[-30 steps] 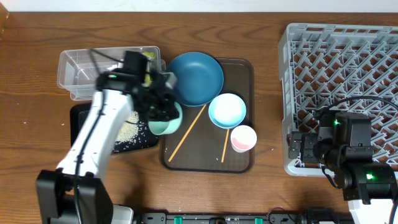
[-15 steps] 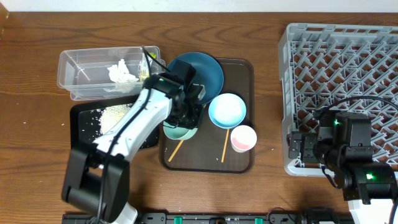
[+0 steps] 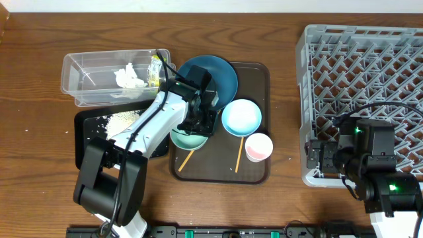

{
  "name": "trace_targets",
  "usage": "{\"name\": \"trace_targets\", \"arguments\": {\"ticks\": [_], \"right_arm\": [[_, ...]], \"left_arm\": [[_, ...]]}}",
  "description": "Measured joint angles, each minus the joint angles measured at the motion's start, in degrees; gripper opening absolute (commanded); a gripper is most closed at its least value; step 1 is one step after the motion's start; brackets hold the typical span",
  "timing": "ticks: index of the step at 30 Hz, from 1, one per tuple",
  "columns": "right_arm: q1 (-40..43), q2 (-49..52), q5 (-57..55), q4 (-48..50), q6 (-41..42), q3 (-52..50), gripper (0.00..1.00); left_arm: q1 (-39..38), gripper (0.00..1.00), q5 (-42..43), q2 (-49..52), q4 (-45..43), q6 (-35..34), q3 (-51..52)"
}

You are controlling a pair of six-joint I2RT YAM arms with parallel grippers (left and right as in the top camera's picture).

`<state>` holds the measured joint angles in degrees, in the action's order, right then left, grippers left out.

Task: Sort waste into correct bins and load items into the dishwasher rack
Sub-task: 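Set the empty mint bowl back on the brown tray, then grasp the pink cup with the left gripper and lift it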

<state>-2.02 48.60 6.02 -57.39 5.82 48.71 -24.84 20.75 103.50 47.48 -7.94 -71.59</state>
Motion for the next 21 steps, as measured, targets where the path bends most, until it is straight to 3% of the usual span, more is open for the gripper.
{"name": "trace_targets", "arguments": {"ticks": [11,21], "right_arm": [[0.0,0.0,0.0,0.3,0.0,0.0,0.99],[0.0,0.0,0.0,0.7,0.0,0.0,0.99]], "left_arm": [[-0.9,0.45,5.9,-7.4,1.4,-0.2,-0.1],[-11.7,0.46,7.4,-10.7,-1.4,0.3,-0.7]]}}
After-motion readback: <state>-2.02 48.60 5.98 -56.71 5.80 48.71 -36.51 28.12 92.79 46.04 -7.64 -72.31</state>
